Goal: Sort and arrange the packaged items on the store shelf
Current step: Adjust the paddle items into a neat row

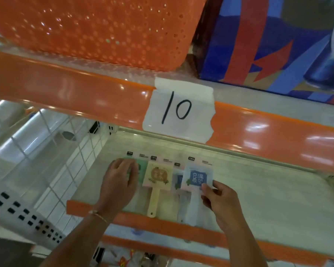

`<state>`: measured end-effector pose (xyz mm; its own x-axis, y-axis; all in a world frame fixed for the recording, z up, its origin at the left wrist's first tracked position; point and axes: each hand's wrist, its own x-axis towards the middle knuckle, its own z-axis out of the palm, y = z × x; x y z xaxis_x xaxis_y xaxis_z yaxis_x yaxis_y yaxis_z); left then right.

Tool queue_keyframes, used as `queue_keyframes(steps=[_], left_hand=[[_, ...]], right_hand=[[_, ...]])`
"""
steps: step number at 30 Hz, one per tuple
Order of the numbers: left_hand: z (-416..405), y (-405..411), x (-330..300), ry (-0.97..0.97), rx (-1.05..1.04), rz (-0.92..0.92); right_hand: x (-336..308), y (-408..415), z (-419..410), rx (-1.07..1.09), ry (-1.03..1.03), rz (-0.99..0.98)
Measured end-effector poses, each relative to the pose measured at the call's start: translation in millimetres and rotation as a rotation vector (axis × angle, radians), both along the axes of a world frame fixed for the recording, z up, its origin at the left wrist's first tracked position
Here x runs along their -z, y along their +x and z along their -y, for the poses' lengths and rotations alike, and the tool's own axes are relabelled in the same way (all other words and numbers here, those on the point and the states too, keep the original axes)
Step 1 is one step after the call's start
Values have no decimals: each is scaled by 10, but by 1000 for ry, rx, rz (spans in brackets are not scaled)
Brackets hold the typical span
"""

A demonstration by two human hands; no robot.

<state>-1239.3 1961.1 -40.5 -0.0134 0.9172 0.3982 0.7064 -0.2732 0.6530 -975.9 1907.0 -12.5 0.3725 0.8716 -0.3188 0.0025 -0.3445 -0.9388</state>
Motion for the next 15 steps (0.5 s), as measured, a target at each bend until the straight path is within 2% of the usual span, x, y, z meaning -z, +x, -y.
queue_keyframes(steps=[4, 10, 15], left_hand=[[38, -355, 143, -109, -100, -70], [56, -537, 350, -142, -47, -64], [33, -509, 353, -131, -55, -90]], right_hand=[[180, 55, -99, -2, -27, 94], [345, -26, -216, -53, -48, 317], [363, -74, -228, -103, -103, 633]])
